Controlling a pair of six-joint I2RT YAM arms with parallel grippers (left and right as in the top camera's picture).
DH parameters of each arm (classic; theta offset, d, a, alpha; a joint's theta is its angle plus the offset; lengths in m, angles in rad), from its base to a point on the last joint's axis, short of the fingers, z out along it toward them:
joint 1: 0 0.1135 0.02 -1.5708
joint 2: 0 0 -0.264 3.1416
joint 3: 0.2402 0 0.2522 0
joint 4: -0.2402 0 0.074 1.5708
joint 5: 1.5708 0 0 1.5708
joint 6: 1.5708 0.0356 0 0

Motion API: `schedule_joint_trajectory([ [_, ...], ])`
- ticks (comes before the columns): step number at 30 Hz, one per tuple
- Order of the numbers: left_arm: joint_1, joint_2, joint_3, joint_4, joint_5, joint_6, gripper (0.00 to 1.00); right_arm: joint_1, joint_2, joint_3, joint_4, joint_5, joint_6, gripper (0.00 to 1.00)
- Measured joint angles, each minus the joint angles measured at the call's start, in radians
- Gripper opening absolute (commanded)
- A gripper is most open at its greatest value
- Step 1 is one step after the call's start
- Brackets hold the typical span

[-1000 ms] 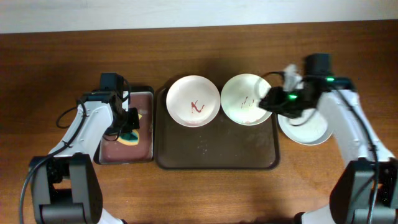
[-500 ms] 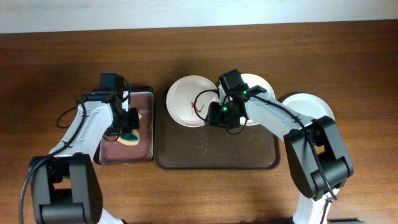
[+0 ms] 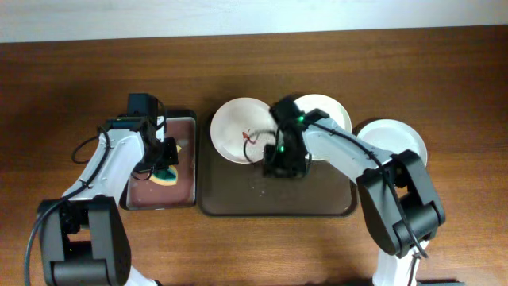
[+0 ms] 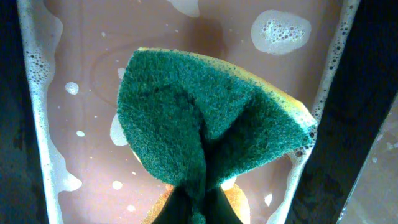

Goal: Clean dirty plates on tray and stack at the side
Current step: 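Grip the pink plate rim with the right gripper and pull it forward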

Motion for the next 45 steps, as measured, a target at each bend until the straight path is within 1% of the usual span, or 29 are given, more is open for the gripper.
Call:
schedule_joint_trajectory([
  [2, 0.000, 0.000, 0.000, 0.000, 0.000, 0.000, 0.00, -0.030, -0.003, 0.029, 0.097, 0.000, -0.003, 0.43],
  [3, 0.000, 0.000, 0.000, 0.000, 0.000, 0.000, 0.00, -0.035, -0.003, 0.029, 0.116, 0.005, -0.001, 0.43],
  [8, 0.000, 0.000, 0.000, 0.000, 0.000, 0.000, 0.00, -0.026, 0.011, 0.029, 0.120, 0.081, 0.053, 0.42],
  [11, 0.000, 0.000, 0.000, 0.000, 0.000, 0.000, 0.00, -0.018, 0.055, 0.029, 0.132, 0.105, 0.081, 0.29],
  [12, 0.000, 0.000, 0.000, 0.000, 0.000, 0.000, 0.00, -0.018, 0.066, 0.029, 0.138, 0.110, 0.089, 0.17],
  [15, 0.000, 0.000, 0.000, 0.000, 0.000, 0.000, 0.00, -0.018, 0.069, 0.030, 0.109, 0.106, 0.099, 0.04],
  [17, 0.000, 0.000, 0.000, 0.000, 0.000, 0.000, 0.00, -0.017, 0.070, 0.030, 0.026, 0.055, 0.097, 0.04],
  [18, 0.000, 0.000, 0.000, 0.000, 0.000, 0.000, 0.00, -0.013, 0.070, 0.028, -0.071, -0.001, 0.095, 0.04],
  [19, 0.000, 0.000, 0.000, 0.000, 0.000, 0.000, 0.00, -0.012, 0.072, 0.029, -0.112, -0.028, 0.095, 0.04],
  [20, 0.000, 0.000, 0.000, 0.000, 0.000, 0.000, 0.00, -0.012, 0.072, 0.032, -0.189, -0.051, 0.091, 0.04],
  [22, 0.000, 0.000, 0.000, 0.003, 0.000, 0.000, 0.00, -0.010, 0.073, 0.030, -0.297, -0.076, 0.077, 0.14],
  [25, 0.000, 0.000, 0.000, 0.003, 0.000, 0.000, 0.00, -0.013, 0.074, 0.031, -0.304, -0.085, -0.001, 0.19],
  [27, 0.000, 0.000, 0.000, 0.003, 0.000, 0.000, 0.00, -0.018, 0.075, 0.051, -0.312, -0.044, -0.061, 0.24],
  [30, 0.000, 0.000, 0.000, 0.003, 0.000, 0.000, 0.00, -0.040, 0.079, 0.154, -0.317, 0.058, -0.166, 0.30],
  [33, 0.000, 0.000, 0.000, 0.003, 0.000, 0.000, 0.00, -0.046, 0.081, 0.288, -0.301, 0.104, -0.364, 0.57],
  [34, 0.000, 0.000, 0.000, 0.003, 0.000, 0.000, 0.00, -0.046, 0.081, 0.309, -0.289, 0.109, -0.405, 0.59],
  [35, 0.000, 0.000, 0.000, 0.003, 0.002, 0.000, 0.00, -0.046, 0.081, 0.323, -0.241, 0.114, -0.488, 0.60],
  [37, 0.000, 0.000, 0.000, 0.003, 0.007, 0.000, 0.00, -0.045, 0.081, 0.326, -0.211, 0.121, -0.607, 0.63],
  [40, 0.000, 0.000, 0.000, 0.004, 0.008, 0.000, 0.00, -0.034, 0.082, 0.313, -0.178, 0.130, -0.710, 0.63],
  [42, 0.000, 0.000, 0.000, 0.004, 0.008, 0.000, 0.00, -0.020, 0.082, 0.273, -0.125, 0.134, -0.735, 0.58],
  [43, 0.000, 0.000, 0.000, 0.005, 0.008, 0.000, 0.00, -0.010, 0.083, 0.225, -0.095, 0.136, -0.747, 0.58],
  [45, 0.000, 0.000, 0.000, 0.004, 0.008, 0.000, 0.00, 0.004, 0.083, 0.172, -0.061, 0.137, -0.752, 0.51],
])
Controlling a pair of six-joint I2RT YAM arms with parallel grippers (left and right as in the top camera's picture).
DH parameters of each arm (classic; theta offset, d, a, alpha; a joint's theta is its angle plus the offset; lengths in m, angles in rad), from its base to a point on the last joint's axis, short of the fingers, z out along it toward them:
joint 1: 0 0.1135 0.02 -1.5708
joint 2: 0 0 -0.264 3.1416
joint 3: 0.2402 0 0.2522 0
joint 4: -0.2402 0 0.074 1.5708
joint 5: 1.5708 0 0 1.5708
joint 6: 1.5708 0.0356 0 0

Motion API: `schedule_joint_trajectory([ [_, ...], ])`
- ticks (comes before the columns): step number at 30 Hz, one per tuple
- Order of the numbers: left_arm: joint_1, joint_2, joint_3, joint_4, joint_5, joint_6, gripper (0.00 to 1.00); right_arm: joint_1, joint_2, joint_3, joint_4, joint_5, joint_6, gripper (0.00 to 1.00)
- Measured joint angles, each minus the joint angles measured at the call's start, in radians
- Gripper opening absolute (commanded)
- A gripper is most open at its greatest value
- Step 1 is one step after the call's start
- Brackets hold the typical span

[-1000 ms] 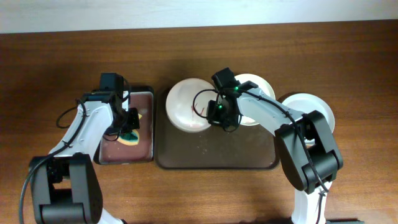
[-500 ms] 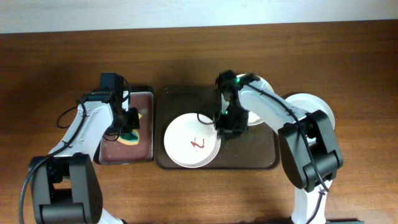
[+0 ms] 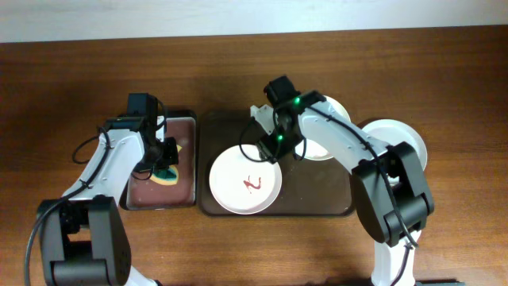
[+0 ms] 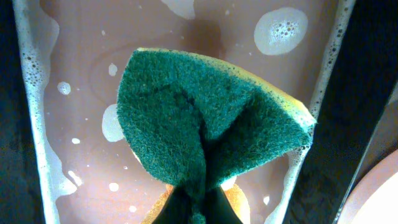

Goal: Clean dirty plates on tray and stack at the side
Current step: 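Grip the pink plate rim with the right gripper and pull it forward, then carry the sponge with the left gripper onto the pink plate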

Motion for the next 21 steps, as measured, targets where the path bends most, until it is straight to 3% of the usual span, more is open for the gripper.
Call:
schedule_joint_trajectory([
  [1, 0.000, 0.000, 0.000, 0.000, 0.000, 0.000, 0.00, 0.008, 0.000, -0.027, 0.034, 0.004, 0.003, 0.51],
  [2, 0.000, 0.000, 0.000, 0.000, 0.001, 0.000, 0.00, 0.011, 0.001, -0.045, 0.059, 0.008, 0.018, 0.44],
  [6, 0.000, 0.000, 0.000, 0.000, 0.003, 0.000, 0.00, 0.012, 0.002, -0.087, 0.117, 0.016, 0.107, 0.06],
  [7, 0.000, 0.000, 0.000, 0.000, 0.003, 0.000, 0.00, 0.012, 0.002, -0.089, 0.116, 0.018, 0.138, 0.04],
  [9, 0.000, 0.000, 0.000, 0.000, 0.003, 0.000, 0.00, 0.012, 0.002, -0.090, 0.104, 0.017, 0.215, 0.04],
  [14, 0.000, 0.000, 0.000, 0.000, 0.003, 0.000, 0.00, 0.012, 0.002, -0.089, -0.043, 0.006, 0.658, 0.04],
  [18, 0.000, 0.000, 0.000, 0.000, 0.006, 0.000, 0.00, 0.012, 0.002, -0.089, -0.098, -0.006, 0.898, 0.04],
  [21, 0.000, 0.000, 0.000, 0.000, 0.010, 0.000, 0.00, 0.012, 0.002, -0.090, -0.114, -0.035, 1.009, 0.38],
])
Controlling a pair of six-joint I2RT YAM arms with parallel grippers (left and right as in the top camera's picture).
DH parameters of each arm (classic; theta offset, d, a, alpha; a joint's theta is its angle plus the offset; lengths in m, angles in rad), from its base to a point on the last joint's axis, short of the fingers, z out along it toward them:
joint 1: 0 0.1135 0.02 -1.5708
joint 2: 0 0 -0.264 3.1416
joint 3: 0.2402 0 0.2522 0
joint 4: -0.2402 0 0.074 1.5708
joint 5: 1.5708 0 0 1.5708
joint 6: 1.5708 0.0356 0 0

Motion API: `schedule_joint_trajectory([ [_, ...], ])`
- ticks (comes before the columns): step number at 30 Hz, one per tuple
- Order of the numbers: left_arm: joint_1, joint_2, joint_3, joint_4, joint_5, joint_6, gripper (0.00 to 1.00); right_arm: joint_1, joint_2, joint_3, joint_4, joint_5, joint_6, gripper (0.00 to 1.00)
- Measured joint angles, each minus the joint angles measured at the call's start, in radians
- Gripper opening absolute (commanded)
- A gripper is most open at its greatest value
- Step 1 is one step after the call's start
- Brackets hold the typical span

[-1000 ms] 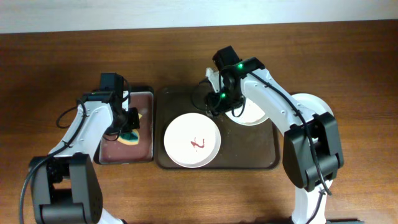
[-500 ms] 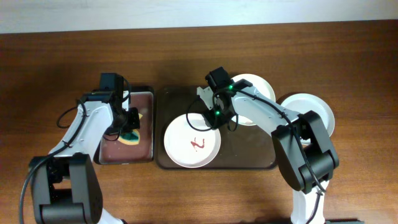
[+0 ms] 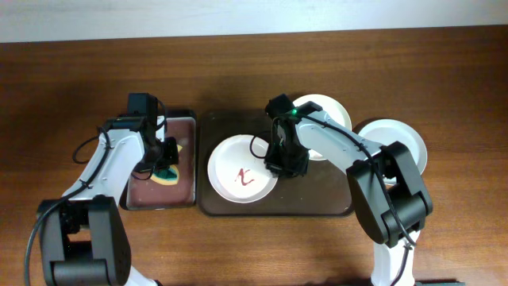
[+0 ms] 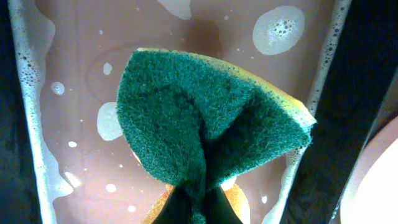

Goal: Clean dirty plates on tray and stack at the side
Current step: 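Carry the sponge with the left gripper onto the pink plate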

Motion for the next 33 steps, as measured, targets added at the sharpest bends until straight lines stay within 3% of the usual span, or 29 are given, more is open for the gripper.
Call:
schedule_joint_trajectory([
  [5, 0.000, 0.000, 0.000, 0.000, 0.005, 0.000, 0.00, -0.006, 0.000, -0.005, 0.127, 0.033, -0.070, 0.34],
  [7, 0.000, 0.000, 0.000, 0.000, 0.005, 0.000, 0.00, -0.010, 0.000, -0.005, 0.192, 0.066, -0.140, 0.19],
  [8, 0.000, 0.000, 0.000, 0.000, 0.005, 0.000, 0.00, -0.011, 0.000, -0.005, 0.200, 0.098, -0.169, 0.05],
  [9, 0.000, 0.000, 0.000, 0.000, 0.005, 0.000, 0.00, -0.011, 0.000, -0.005, 0.200, 0.119, -0.185, 0.04],
  [13, 0.000, 0.000, 0.000, 0.000, 0.005, 0.000, 0.00, -0.012, 0.000, 0.005, 0.138, 0.141, -0.193, 0.04],
  [16, 0.000, 0.000, 0.000, 0.000, 0.005, 0.000, 0.00, -0.011, -0.002, 0.008, 0.049, 0.146, -0.094, 0.04],
  [23, 0.000, 0.000, 0.000, 0.013, 0.023, 0.000, 0.00, -0.003, -0.002, 0.008, 0.045, 0.147, -0.045, 0.04],
  [28, -0.022, -0.005, 0.084, 0.100, 0.265, -0.001, 0.00, -0.002, -0.002, 0.008, 0.047, 0.147, -0.061, 0.04],
  [33, -0.188, -0.003, 0.080, 0.196, 0.397, -0.088, 0.00, -0.002, -0.002, 0.008, 0.047, 0.147, -0.064, 0.04],
])
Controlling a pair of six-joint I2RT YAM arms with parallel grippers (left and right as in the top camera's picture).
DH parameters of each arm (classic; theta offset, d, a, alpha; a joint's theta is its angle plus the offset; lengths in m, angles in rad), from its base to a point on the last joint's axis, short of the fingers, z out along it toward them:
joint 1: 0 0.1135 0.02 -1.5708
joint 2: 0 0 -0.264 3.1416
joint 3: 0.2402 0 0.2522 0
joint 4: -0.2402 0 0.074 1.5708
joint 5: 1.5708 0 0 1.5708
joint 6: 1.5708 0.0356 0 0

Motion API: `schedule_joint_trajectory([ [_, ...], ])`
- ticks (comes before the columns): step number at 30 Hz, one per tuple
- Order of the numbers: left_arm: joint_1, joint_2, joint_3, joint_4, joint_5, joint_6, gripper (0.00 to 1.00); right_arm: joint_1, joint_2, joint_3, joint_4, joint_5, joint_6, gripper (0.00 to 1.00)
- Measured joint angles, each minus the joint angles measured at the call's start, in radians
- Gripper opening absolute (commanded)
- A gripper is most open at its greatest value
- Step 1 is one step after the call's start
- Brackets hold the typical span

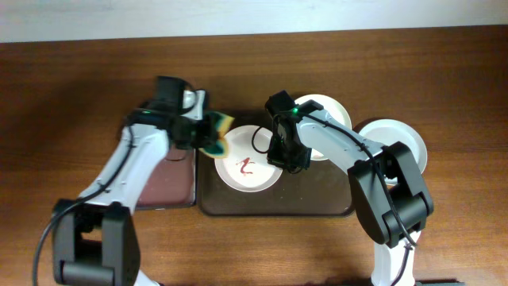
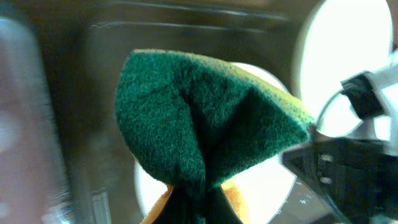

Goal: Clean dirty plates on tray and stack at the side
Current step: 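Carry the sponge with the left gripper onto the pink plate, then scrub the pink plate with the sponge while the right gripper holds it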

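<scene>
A white plate with a red smear (image 1: 247, 167) lies on the left half of the dark tray (image 1: 317, 202). My left gripper (image 1: 208, 137) is shut on a green and yellow sponge (image 1: 218, 133), held over the plate's left rim; the sponge (image 2: 205, 124) fills the left wrist view, folded. My right gripper (image 1: 287, 159) is at the plate's right rim; its jaws are hidden under the wrist. A second white plate (image 1: 325, 119) lies on the tray's back right. Another white plate (image 1: 401, 143) rests on the table to the right.
A rectangular basin of brownish soapy water (image 1: 163, 179) stands left of the tray, partly under my left arm. The wooden table (image 1: 444, 71) surrounds everything.
My left gripper has left the water basin with the sponge and now hovers over the smeared plate's left rim. The plate sits slightly farther back on the tray. The right gripper stays at its rim.
At first my left gripper held the sponge over the soapy basin while my right gripper was at the smeared plate at the tray's back. Then the plate lay farther forward at the tray's front left, then nearer the middle. Now the sponge hangs over it.
</scene>
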Motion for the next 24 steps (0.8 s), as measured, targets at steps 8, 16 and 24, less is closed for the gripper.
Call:
schedule_joint_trajectory([
  [8, -0.185, 0.194, -0.015, 0.117, 0.059, -0.174, 0.00, 0.000, 0.000, 0.000, -0.001, 0.000, 0.000, 0.04],
  [16, -0.228, 0.236, 0.015, 0.043, -0.119, -0.255, 0.00, 0.002, 0.000, 0.000, -0.005, -0.001, 0.000, 0.04],
  [24, -0.244, 0.224, 0.055, -0.003, -0.420, -0.284, 0.00, 0.006, 0.000, 0.003, -0.017, -0.007, 0.001, 0.04],
])
